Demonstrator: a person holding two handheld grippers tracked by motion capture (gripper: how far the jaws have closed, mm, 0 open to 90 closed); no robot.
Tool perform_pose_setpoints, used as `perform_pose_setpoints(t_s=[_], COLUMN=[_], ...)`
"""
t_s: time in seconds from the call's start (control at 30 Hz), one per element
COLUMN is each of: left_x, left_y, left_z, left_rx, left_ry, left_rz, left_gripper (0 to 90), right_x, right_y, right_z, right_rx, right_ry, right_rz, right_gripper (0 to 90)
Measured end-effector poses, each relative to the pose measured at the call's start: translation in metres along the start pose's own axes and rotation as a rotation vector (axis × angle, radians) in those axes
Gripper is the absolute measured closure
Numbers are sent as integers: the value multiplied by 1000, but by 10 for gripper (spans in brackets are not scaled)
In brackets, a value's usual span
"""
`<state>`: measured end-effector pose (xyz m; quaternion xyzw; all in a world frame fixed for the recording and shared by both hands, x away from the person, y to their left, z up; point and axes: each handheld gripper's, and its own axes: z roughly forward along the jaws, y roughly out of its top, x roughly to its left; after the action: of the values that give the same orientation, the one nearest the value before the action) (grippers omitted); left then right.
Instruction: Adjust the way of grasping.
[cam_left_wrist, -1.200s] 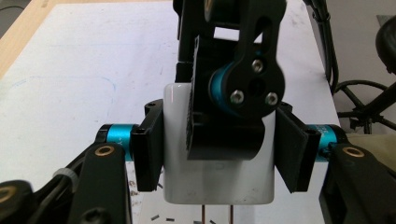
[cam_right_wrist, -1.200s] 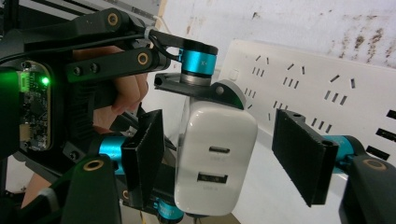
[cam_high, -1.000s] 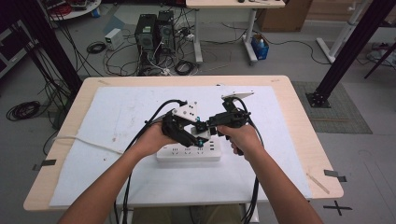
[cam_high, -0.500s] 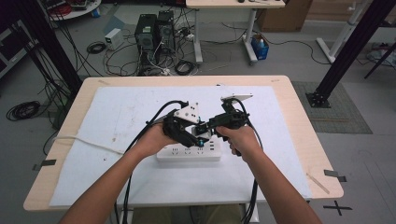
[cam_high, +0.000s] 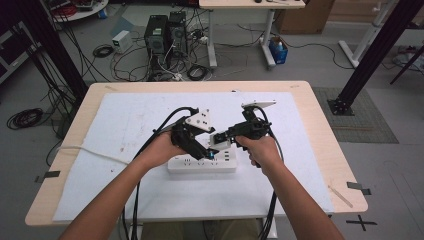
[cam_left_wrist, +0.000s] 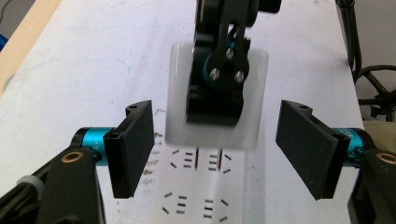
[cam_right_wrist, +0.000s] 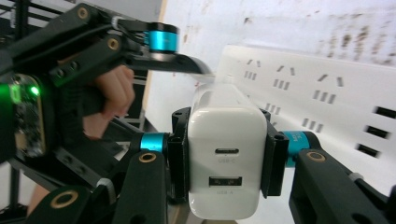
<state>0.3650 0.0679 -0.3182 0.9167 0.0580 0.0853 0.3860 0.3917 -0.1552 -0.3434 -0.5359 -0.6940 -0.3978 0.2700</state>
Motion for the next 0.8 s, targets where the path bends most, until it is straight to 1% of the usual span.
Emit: perform_pose_setpoints(t_s=[0.03, 0.1, 0.13, 0.17, 0.2, 0.23, 0.27, 0.3, 0.33, 0.4, 0.43, 0.5, 0.53, 0.57, 0.6, 0.63, 0.7, 0.73, 0.8], left_x=[1, 2, 3, 3, 4, 5, 6, 8, 8, 11, 13, 14, 16, 18, 19, 21, 23, 24, 27], left_y=[-1, -4, -7, -8, -11, -14, -17, -22, -24, -33, -37, -43, -48, -52, -55, -58, -64, -67, -73], left_z=[-2, -6, -11, -12, -17, -20, -23, -28, -30, -39, -43, -51, -58, -63, -68, -73, -83, -87, -96], left_rx=[7, 31, 50, 59, 79, 97, 109, 136, 147, 184, 199, 220, 245, 259, 273, 288, 303, 312, 330], left_ry=[-1, -7, -9, -10, -14, -18, -17, -19, -18, -8, 0, 9, 9, 11, 15, 18, 32, 39, 53], left_rz=[-14, -34, -46, -54, -72, -87, -95, -126, -133, -161, -173, -196, -207, -217, -230, -233, -251, -252, -264], left_gripper=[259, 239, 239, 239, 239, 237, 227, 209, 200, 200, 200, 199, 200, 200, 199, 200, 199, 199, 199], right_x=[0, 0, 1, 1, 2, 3, 3, 4, 5, 5, 6, 8, 8, 9, 11, 13, 16, 18, 21], right_y=[-1, -1, -1, -2, -2, -2, -2, -3, -3, -3, -3, -3, -3, -3, -3, -3, -2, -1, 0], right_z=[-3, -8, -11, -15, -17, -21, -24, -26, -29, -33, -35, -39, -41, -43, -44, -45, -46, -46, -48], right_rx=[-5, -10, -10, -16, -17, -19, -21, -25, -27, -31, -31, -29, -24, -16, -7, 0, 16, 21, 35], right_ry=[-22, -47, -68, -87, -91, -108, -124, -137, -161, -182, -204, -234, -248, -269, -278, -291, -323, -337, -357], right_rz=[-17, -42, -64, -95, -100, -128, -143, -151, -179, -199, -224, -255, -266, -301, -319, -340, -381, -401, -440], right_gripper=[621, 621, 621, 621, 621, 621, 621, 621, 621, 621, 621, 621, 621, 621, 621, 621, 621, 621, 621])
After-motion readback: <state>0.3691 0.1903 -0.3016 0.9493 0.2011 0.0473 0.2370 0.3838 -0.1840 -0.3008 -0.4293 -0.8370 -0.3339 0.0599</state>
